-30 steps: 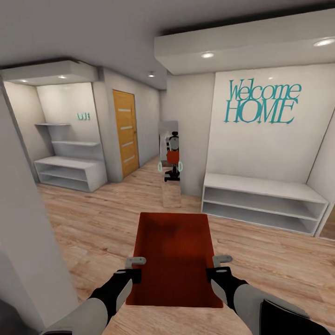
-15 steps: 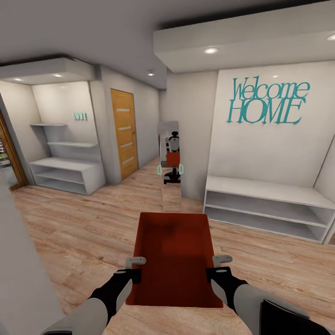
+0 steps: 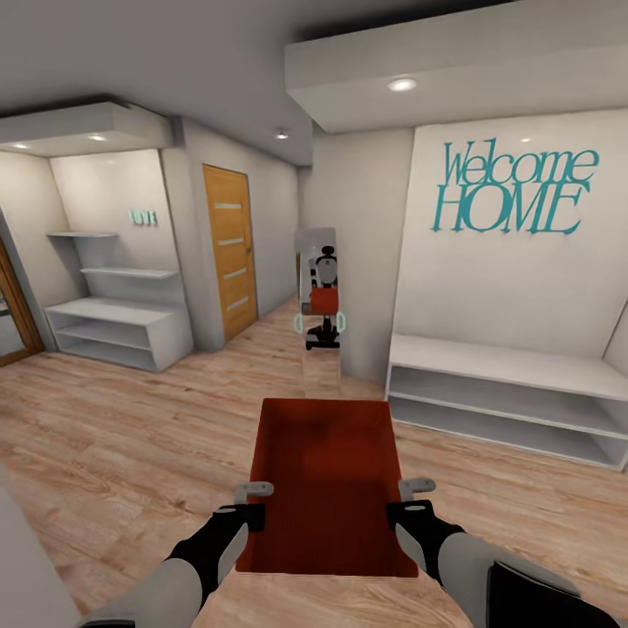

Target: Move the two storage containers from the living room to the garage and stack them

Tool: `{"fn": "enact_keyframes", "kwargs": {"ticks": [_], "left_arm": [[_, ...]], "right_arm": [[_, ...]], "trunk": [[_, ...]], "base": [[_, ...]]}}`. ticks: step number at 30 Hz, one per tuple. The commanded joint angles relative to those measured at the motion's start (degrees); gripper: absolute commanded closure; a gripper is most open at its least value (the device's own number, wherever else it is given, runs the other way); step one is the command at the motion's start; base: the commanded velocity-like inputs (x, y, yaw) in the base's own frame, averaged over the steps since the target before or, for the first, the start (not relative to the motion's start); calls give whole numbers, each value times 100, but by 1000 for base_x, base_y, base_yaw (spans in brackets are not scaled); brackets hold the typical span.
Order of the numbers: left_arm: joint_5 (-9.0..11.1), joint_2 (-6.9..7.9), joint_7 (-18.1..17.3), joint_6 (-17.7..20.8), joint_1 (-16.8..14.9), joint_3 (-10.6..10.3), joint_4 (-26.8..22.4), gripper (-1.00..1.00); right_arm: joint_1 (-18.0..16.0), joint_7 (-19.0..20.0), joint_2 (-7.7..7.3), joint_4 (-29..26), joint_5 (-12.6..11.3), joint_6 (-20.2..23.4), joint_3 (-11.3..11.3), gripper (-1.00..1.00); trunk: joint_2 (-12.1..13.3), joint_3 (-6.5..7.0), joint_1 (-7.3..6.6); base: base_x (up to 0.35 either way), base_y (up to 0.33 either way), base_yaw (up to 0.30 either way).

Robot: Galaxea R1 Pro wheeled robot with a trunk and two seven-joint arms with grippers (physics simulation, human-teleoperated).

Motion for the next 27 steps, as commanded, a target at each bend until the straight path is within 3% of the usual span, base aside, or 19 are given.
{"fn": "enact_keyframes", "kwargs": {"ticks": [1, 27], "left_arm": [[-31, 49, 12, 32, 5, -14, 45, 100], [-30, 49, 12, 33, 5, -14, 45, 100]], "right_arm": [[-6, 3, -37, 6, 28, -105, -153, 100], [-6, 2, -37, 6, 27, -105, -153, 100]], "trunk": [[-4, -2, 5], [-4, -2, 5]], "base": [[323, 0, 0], [323, 0, 0]]}}
